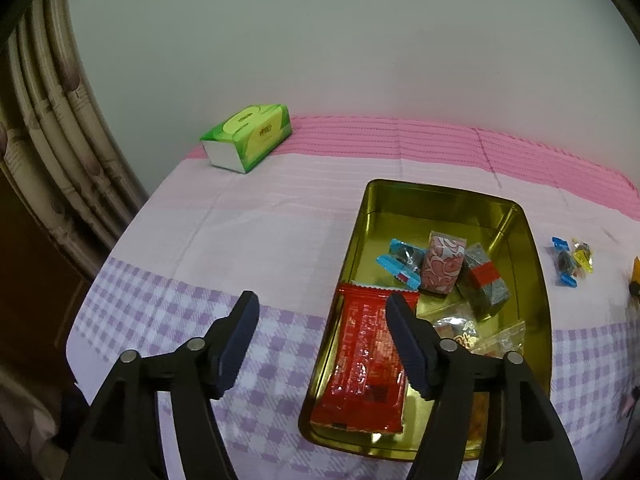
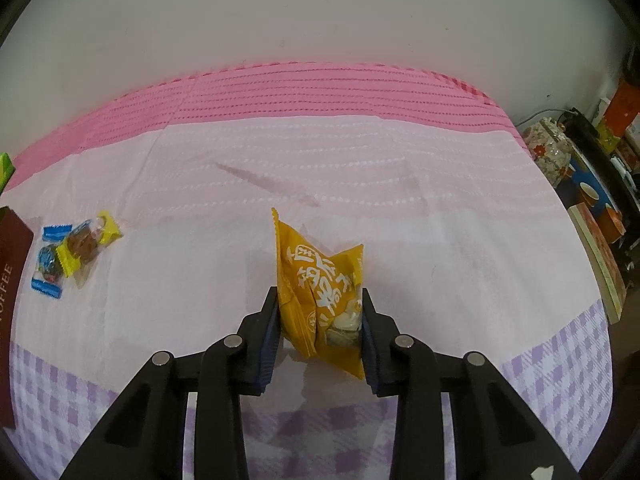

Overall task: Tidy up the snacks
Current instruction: 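Carry the held yellow snack bag over the gold tin with right tool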

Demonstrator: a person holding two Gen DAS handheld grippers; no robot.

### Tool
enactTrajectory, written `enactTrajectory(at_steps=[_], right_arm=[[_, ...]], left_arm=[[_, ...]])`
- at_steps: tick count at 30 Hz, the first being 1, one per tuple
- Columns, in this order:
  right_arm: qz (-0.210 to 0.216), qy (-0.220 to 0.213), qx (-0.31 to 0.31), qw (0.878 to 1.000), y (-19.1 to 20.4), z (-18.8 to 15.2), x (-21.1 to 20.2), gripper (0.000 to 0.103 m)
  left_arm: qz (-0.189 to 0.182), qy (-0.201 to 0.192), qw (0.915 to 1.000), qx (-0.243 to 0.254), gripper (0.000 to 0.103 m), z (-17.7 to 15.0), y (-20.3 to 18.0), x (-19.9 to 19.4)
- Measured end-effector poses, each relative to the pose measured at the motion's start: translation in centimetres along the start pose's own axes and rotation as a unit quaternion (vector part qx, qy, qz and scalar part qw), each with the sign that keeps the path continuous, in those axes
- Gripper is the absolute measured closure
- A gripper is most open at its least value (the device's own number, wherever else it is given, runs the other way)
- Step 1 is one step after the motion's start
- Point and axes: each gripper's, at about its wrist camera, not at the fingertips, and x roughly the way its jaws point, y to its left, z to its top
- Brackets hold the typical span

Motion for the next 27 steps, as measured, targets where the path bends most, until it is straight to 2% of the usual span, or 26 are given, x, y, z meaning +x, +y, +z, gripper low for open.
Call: enactTrajectory(at_steps=[7,15,20,27], right_arm=[[0.027,-0.005,-0.018,0.999,2.7,0.0,-1.7,0.072],[0.084,-0.022,-0.058,0.995,8.0,0.7,-4.9,0.072],[0.127,-0.033,-0.095,0.987,12.6,1.0,-7.4,0.072],[0.172,-0.04,-0.145,0.974,18.2,0.8,-9.6,0.072]], left_arm=[[0.005,0.001,0.9998,-0.018,0.03,0.4,1.3,0.0],[0.016,-0.004,0.9993,-0.035,0.03,0.6,2.4,-0.4],[0.014,0.009,0.9982,-0.058,0.029,0.7,3.5,-0.1],[0.02,0.022,0.9973,-0.067,0.029,0.6,4.2,0.4]])
